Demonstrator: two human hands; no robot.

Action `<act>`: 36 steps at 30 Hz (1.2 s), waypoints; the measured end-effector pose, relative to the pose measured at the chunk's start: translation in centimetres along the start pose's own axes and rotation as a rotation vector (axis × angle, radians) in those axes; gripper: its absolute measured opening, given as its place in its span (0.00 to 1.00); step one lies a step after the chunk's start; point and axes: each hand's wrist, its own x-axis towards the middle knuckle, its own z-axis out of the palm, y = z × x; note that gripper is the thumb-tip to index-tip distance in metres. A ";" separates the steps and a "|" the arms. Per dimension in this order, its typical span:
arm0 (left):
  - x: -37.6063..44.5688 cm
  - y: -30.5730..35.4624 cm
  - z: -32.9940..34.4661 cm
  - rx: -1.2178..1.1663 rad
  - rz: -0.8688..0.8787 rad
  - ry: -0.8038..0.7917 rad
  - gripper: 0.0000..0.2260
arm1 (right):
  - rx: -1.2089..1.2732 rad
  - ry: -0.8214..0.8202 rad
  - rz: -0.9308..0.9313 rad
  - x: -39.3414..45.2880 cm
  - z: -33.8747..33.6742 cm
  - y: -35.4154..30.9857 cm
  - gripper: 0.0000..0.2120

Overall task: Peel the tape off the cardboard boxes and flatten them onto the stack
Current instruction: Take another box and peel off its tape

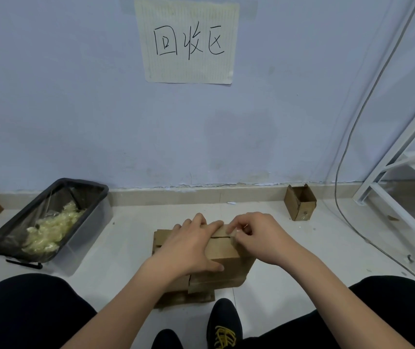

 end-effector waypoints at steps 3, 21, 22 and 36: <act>0.2 -0.7 -0.4 -0.012 -0.027 0.002 0.45 | -0.035 0.042 0.042 0.1 -0.8 0.4 0.12; 0.0 -0.7 -0.2 0.092 -0.060 -0.014 0.44 | -0.198 0.039 -0.045 0.7 -0.4 0.8 0.06; 0.0 -0.6 -0.1 0.098 -0.060 -0.011 0.44 | -0.164 0.041 -0.037 0.6 -0.3 0.8 0.06; 0.4 0.5 0.5 0.112 -0.011 0.014 0.47 | 0.005 -0.093 -0.013 0.1 -0.6 0.4 0.08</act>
